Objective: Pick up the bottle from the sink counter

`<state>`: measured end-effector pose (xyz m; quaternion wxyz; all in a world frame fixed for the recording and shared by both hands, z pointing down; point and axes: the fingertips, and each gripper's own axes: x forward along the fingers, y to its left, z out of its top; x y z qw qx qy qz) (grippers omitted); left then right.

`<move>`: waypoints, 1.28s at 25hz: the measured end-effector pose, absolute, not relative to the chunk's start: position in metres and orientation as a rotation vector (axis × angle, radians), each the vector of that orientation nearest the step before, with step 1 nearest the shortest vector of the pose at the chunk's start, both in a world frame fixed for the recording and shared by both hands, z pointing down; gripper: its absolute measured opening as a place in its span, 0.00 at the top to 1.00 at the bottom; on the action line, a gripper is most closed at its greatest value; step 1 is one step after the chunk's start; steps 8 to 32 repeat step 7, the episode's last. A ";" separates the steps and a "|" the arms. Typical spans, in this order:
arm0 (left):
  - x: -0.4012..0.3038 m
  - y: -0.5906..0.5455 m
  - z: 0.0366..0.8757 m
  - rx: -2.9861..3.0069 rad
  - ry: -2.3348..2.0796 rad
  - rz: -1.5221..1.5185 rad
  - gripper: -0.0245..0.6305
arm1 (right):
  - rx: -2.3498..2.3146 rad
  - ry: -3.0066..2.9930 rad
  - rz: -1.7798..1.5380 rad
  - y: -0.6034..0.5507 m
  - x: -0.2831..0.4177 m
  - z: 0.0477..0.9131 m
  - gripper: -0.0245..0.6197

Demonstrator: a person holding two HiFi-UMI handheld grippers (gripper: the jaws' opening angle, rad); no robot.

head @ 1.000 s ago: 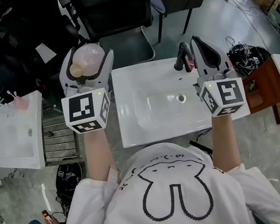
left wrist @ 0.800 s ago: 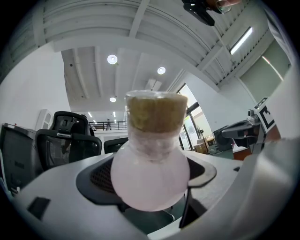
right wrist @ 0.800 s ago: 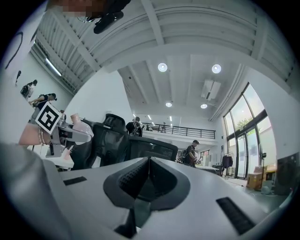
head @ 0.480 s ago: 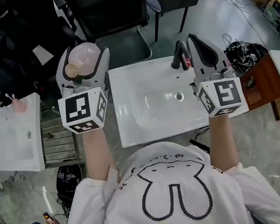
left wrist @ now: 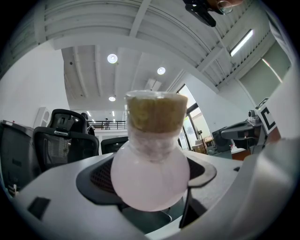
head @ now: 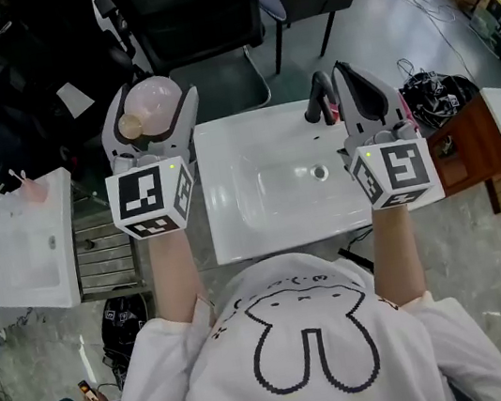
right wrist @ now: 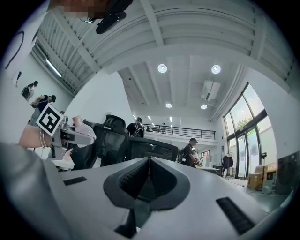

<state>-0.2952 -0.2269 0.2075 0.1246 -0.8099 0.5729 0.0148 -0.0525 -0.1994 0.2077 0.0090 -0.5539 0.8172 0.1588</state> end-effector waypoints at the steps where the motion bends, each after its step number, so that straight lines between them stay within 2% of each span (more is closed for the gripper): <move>1: -0.295 -0.227 0.208 -2.361 1.668 0.044 0.35 | -1.732 2.552 0.495 -0.199 -0.052 0.208 0.92; 32: -0.288 -0.225 0.208 -2.364 1.658 0.052 0.35 | -1.737 2.547 0.491 -0.197 -0.047 0.211 0.92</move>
